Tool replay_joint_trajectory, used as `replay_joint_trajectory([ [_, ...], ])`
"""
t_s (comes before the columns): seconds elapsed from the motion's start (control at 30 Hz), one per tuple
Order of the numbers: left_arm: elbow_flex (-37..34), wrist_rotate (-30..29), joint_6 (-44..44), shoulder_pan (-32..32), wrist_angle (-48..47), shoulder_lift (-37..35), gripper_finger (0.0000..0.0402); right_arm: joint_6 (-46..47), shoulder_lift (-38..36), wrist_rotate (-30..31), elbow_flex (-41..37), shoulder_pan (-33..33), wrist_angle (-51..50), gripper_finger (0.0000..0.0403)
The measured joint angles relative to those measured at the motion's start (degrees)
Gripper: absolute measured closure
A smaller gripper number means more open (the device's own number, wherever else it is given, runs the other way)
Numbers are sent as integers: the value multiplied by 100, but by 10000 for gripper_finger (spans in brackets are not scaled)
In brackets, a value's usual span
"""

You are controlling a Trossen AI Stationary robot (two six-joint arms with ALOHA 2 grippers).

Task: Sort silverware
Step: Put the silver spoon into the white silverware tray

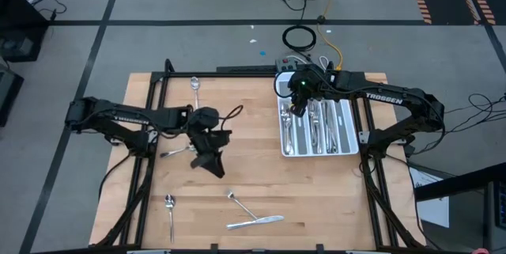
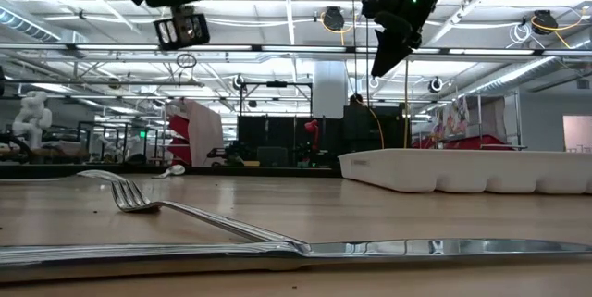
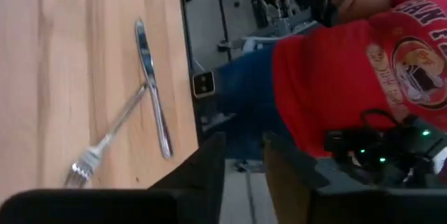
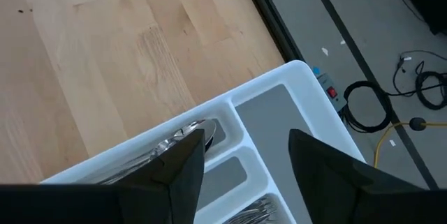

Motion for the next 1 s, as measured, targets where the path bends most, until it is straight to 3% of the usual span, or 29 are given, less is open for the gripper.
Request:
replay_joint_trajectory([
  [0.27, -6, 284, -313, 51, -218, -37, 197, -107, 2, -2, 0, 1, 81, 203],
  [0.37, -3, -707, 362, 46, -1229, -61, 169, -135, 2, -20, 0, 1, 85, 203],
  [0.47, -7, -2284, 999, 48, -2752, -65, 161, -135, 2, -22, 0, 1, 85, 203],
  [0.6, -13, -4143, 1291, -41, -4446, -68, 159, -189, 2, -22, 0, 0, 87, 203],
  [0.7, -122, -5250, 1380, -220, -5006, -68, 159, -219, 2, -22, 0, 0, 87, 203],
  [0.77, -300, -5567, 1221, -282, -4958, -79, 159, -215, 2, -22, 0, 1, 87, 203],
  [1.0, -1188, -5702, 659, -424, -4700, -90, 159, -201, 2, -22, 0, 1, 87, 203],
])
